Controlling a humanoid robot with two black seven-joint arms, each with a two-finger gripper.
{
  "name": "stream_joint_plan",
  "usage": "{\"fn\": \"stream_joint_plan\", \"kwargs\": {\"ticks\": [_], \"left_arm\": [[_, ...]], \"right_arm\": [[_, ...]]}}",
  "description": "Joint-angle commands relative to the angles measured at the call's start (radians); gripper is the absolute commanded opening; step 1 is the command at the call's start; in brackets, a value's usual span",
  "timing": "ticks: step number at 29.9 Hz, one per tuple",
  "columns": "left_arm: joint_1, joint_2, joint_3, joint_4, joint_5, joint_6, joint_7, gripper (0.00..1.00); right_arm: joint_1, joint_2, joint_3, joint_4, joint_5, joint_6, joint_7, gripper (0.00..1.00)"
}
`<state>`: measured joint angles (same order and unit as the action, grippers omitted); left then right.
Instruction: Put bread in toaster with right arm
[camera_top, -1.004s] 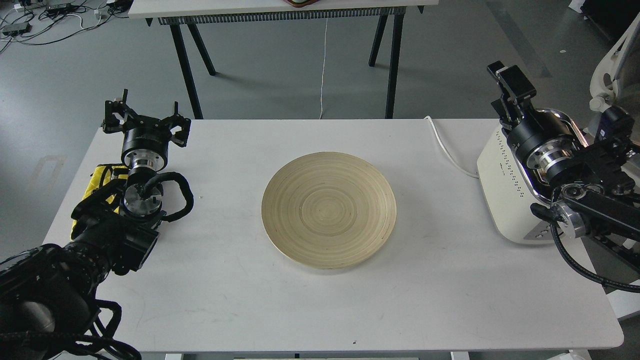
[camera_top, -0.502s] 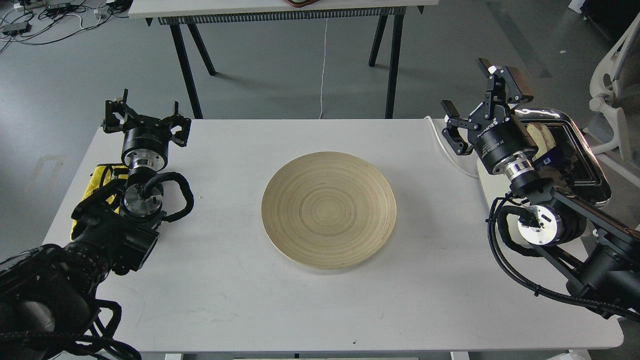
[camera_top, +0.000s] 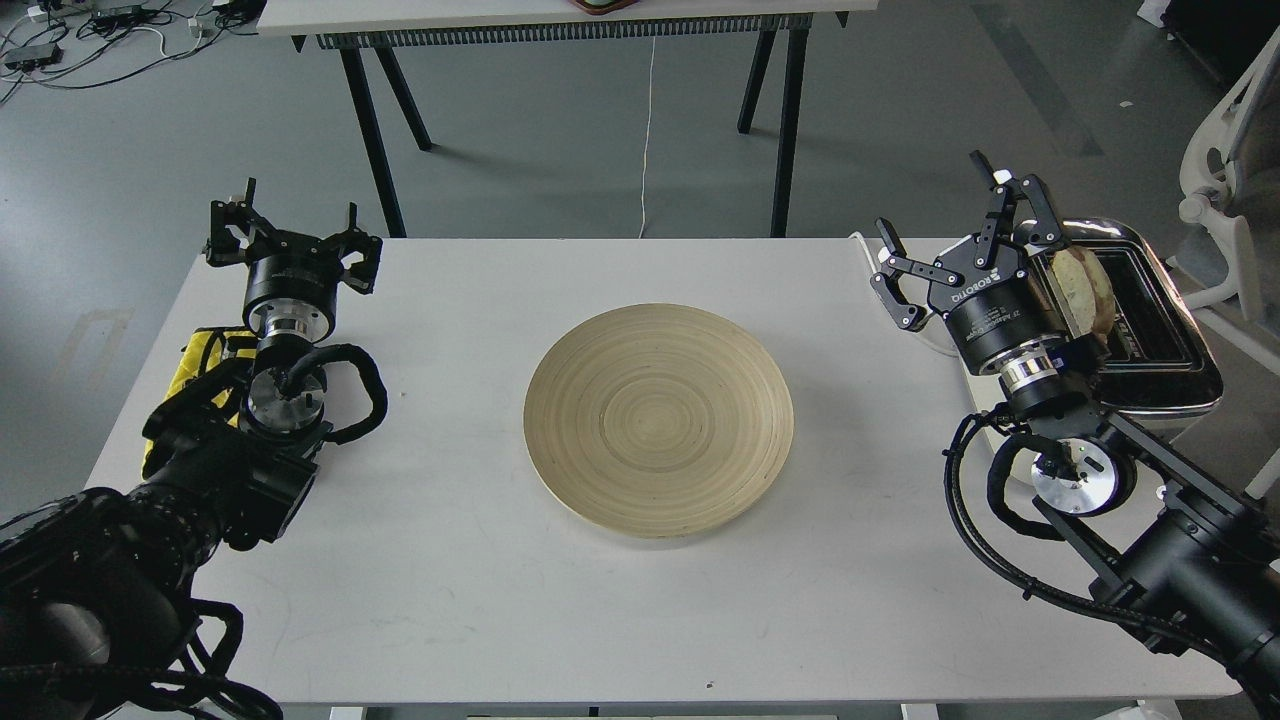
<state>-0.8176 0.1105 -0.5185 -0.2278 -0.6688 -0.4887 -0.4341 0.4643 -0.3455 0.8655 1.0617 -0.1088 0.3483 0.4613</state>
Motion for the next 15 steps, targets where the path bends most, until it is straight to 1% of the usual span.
{"fn": "stream_joint_plan", "kwargs": {"ticks": [1,5,15], "left_arm": [[0.0,0.0,0.0,0.001,0.0,0.0,0.0,1.0],[0.0,0.0,0.0,0.001,0.0,0.0,0.0,1.0],[0.0,0.0,0.0,-0.001,0.0,0.0,0.0,1.0]], "right_arm": [[-0.01,-0.001,0.012,-0.002,0.023,0.011,0.0,0.99],[-0.021,0.0,0.032,-0.002,0.049,0.024,0.0,0.99],[-0.024,0.0,0.066,-0.002,0.064,0.02,0.003,0.98]]}}
